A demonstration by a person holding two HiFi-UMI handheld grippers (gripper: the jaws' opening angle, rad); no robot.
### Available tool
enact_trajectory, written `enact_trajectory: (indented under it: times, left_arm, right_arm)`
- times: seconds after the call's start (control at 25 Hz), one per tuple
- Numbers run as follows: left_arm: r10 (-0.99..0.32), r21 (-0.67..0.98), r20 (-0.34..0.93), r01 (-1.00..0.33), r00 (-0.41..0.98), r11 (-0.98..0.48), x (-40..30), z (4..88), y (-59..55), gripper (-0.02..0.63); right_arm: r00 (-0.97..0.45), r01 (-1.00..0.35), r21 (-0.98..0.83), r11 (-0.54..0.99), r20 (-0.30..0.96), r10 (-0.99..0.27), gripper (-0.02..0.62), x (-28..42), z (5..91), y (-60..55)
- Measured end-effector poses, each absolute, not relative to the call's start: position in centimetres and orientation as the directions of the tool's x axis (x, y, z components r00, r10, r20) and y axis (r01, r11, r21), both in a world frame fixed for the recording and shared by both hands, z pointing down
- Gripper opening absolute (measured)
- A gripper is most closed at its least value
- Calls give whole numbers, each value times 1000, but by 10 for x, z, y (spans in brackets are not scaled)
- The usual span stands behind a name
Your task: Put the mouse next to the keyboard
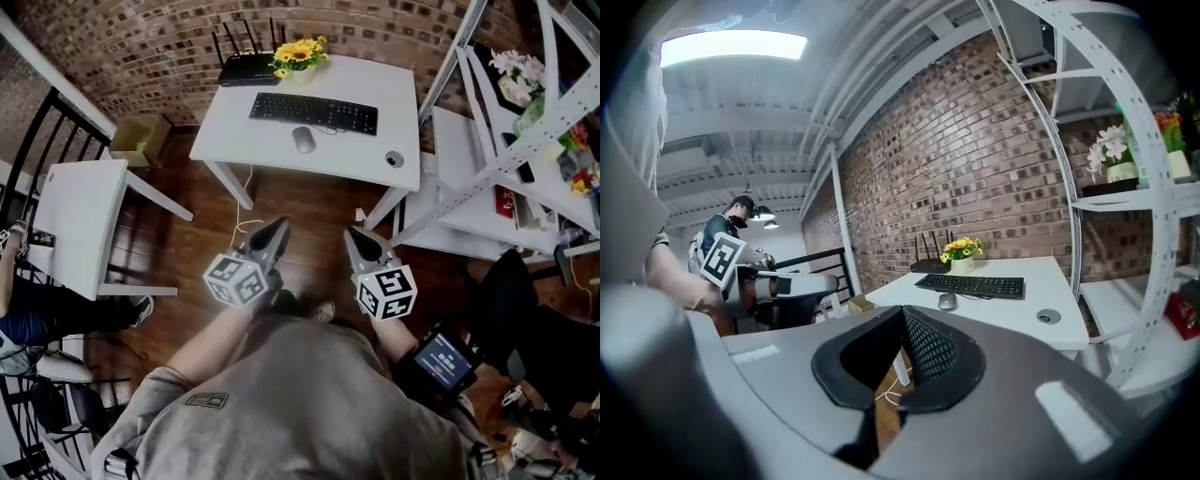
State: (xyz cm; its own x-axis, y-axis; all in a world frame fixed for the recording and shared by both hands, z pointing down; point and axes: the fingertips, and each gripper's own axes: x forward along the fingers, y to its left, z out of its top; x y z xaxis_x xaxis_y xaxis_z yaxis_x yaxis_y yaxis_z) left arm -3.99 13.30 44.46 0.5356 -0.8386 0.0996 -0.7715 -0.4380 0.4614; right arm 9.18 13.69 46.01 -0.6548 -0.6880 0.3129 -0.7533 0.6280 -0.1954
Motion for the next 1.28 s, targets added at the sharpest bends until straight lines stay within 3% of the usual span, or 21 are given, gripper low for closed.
enact_trajectory:
  times: [1.28]
  left_arm:
    - [-728,523,156,-681,668,-513,-172,494,-140,0]
  right_arm:
    - [-501,-858,-166,486,477,-722,12,-36,511,-126]
